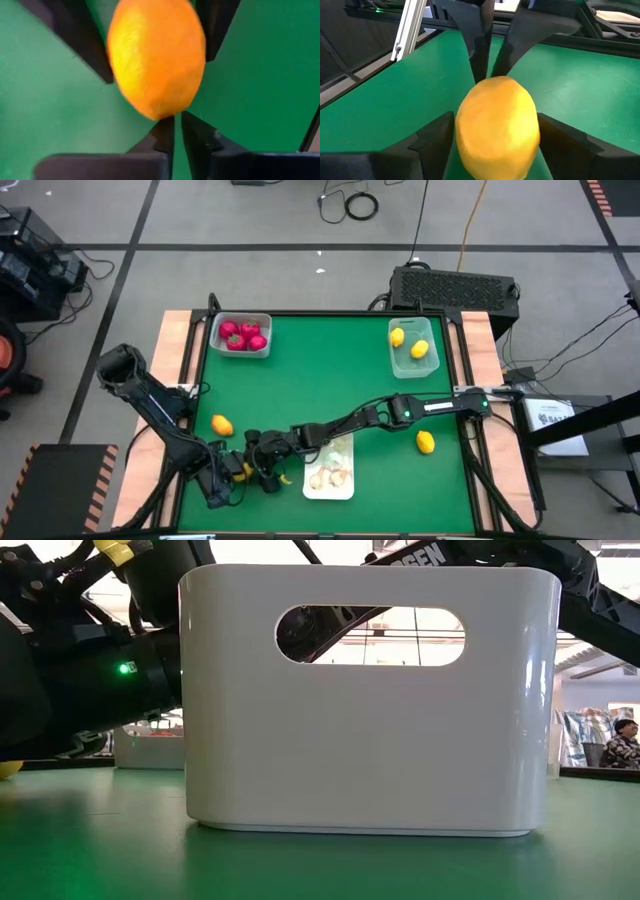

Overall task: Sort produce into baskets
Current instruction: Put the bottom left lemon into the transparent bin

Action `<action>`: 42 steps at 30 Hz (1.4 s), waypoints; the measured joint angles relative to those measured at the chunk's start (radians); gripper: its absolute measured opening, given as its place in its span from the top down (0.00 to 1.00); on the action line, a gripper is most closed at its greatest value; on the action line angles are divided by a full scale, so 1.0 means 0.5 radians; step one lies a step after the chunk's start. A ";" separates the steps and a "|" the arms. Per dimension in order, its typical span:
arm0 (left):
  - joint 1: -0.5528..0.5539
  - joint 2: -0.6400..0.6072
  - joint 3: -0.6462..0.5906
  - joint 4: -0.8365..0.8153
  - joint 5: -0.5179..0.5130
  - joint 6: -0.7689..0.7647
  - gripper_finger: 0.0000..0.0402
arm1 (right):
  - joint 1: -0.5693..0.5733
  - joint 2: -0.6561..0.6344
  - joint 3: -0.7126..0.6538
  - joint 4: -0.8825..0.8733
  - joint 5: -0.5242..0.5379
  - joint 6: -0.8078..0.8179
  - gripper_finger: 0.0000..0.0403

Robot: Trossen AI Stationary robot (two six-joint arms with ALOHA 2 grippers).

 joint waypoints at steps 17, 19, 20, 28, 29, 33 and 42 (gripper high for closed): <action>0.004 -0.739 0.193 -0.966 -0.270 -0.068 0.57 | -0.130 -0.159 0.007 -0.055 -0.001 0.039 0.47; 0.004 -0.850 0.198 -1.026 -0.394 -0.127 0.57 | -0.162 -0.247 0.010 -0.172 0.000 0.039 0.47; 0.005 -0.899 0.200 -1.024 -0.450 -0.148 0.57 | -0.180 -0.287 0.012 -0.236 0.000 0.038 0.47; 0.005 -1.141 0.201 -1.021 -0.911 -0.138 0.57 | -0.332 -0.663 0.011 -1.292 0.046 0.042 0.47; 0.005 -1.152 0.201 -1.022 -0.962 -0.109 0.57 | -0.355 -0.709 0.011 -1.434 0.086 0.048 0.47; 0.005 -1.159 0.201 -1.019 -1.163 0.009 0.57 | -0.459 -0.879 0.012 -1.994 0.275 0.116 0.48; 0.085 -1.157 0.201 -1.015 -1.335 0.176 0.57 | -0.772 -1.102 0.011 -2.797 0.454 0.218 0.49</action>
